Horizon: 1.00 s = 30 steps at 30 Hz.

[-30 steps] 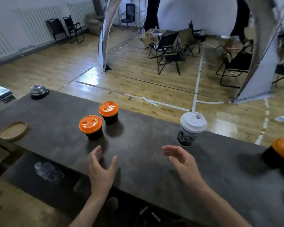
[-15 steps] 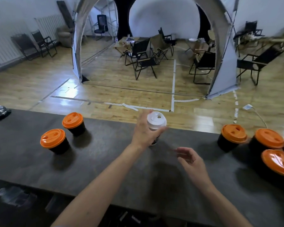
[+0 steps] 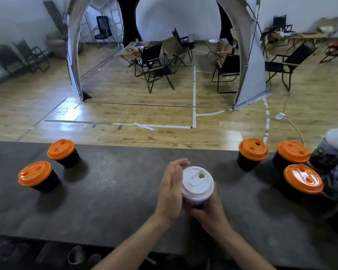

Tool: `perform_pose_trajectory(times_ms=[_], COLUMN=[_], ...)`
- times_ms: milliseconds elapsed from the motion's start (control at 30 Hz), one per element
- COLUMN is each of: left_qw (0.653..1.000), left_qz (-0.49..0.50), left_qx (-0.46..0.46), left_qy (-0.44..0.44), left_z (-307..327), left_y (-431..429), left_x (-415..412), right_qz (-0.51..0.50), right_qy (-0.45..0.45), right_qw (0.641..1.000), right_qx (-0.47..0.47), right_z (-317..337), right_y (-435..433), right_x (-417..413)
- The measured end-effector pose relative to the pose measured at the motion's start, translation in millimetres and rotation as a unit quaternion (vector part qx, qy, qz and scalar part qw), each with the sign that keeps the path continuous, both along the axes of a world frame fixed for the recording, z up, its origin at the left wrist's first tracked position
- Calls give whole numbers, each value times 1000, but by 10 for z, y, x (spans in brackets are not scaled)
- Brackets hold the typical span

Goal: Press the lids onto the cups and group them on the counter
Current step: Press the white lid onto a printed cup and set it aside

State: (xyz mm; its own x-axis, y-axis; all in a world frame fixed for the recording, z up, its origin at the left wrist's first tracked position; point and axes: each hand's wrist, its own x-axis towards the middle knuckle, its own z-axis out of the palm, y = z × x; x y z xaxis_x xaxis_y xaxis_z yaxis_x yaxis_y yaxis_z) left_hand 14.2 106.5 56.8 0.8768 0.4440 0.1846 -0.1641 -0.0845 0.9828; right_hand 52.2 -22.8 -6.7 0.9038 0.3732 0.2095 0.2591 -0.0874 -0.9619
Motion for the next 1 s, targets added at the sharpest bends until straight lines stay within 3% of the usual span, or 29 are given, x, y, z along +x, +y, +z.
perform_pose_trajectory(times_ms=[67,167,533,667,733,900,1000], left_qw=[997,992,995,987,979,991,990], left_qz=[-29,-79,44,-60,-51,27,5], left_qx=[-72,-80,-89,-140,-186,-132,-137], left_qy=[25,54,-12,45,61,11,38], left_z=[8,-30,-233,-156,-128,-209,-179], left_y=[57,43,-148,-15,-7,-157,-100], left_x=[143,234,197,257,262,160,204], right_qz=[-8,-3,-31,-38,-29,-20,-31], right_qy=[-15,0,22,22,27,36,44], right_qw=[1000,1000,999,999,999,999,998], right_qx=[-6,-7,-10,-26,-16,-15,-19], right_z=[-27,-97,-190,-172,-172,-187,-173], right_y=[28,31,51,51,56,70,78], right_x=[10,45,15,39,48,40,32])
